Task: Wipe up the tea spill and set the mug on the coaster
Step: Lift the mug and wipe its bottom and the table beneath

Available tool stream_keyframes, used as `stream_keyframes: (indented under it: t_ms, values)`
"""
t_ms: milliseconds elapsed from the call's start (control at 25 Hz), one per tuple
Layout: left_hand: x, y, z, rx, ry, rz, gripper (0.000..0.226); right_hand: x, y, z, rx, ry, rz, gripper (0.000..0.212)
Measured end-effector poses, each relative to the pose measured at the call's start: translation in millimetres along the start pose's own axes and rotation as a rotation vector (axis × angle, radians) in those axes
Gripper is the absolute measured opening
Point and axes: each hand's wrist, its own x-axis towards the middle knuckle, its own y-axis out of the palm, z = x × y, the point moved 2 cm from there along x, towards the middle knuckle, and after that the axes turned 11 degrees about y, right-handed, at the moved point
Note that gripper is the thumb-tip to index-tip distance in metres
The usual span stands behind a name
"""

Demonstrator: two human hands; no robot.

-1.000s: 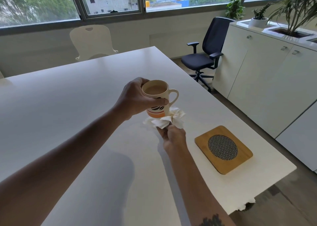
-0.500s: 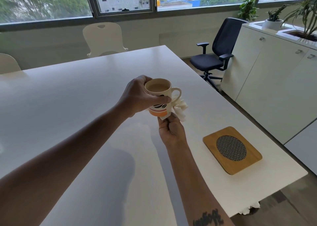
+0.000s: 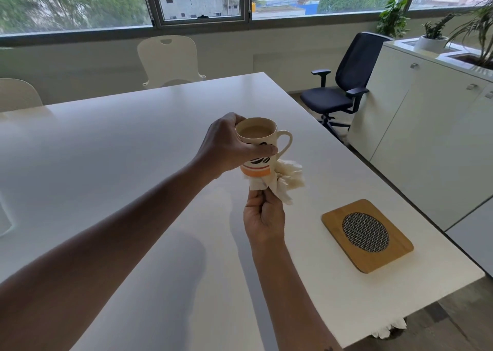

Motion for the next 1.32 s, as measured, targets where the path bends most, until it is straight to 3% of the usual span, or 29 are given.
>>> stream_keyframes:
  t_ms: [280, 600, 760, 1000, 1320]
  values:
    - [-1.4, -6.1, -4.2, 0.034, 0.001, -0.023, 0.087, -13.9, -8.4, -26.0, -0.002, -0.053, 0.030, 0.065]
    - [-0.4, -19.7, -2.9, 0.048, -0.004, -0.049, 0.086, -25.3, -24.6, -41.9, -0.118, -0.008, 0.117, 0.050]
    - [0.1, -24.0, -0.7, 0.048, -0.014, -0.056, 0.086, -18.9, -34.7, -33.1, -0.289, -0.034, 0.073, 0.025]
    - [-0.7, -23.3, 0.1, 0.055, -0.012, -0.040, 0.088, 17.4, -20.9, -12.7, -0.321, -0.157, -0.084, 0.039]
    - [-1.5, -22.9, -1.6, 0.080, 0.000, -0.045, 0.094, 34.8, 17.8, -36.6, -0.233, -0.127, 0.071, 0.041]
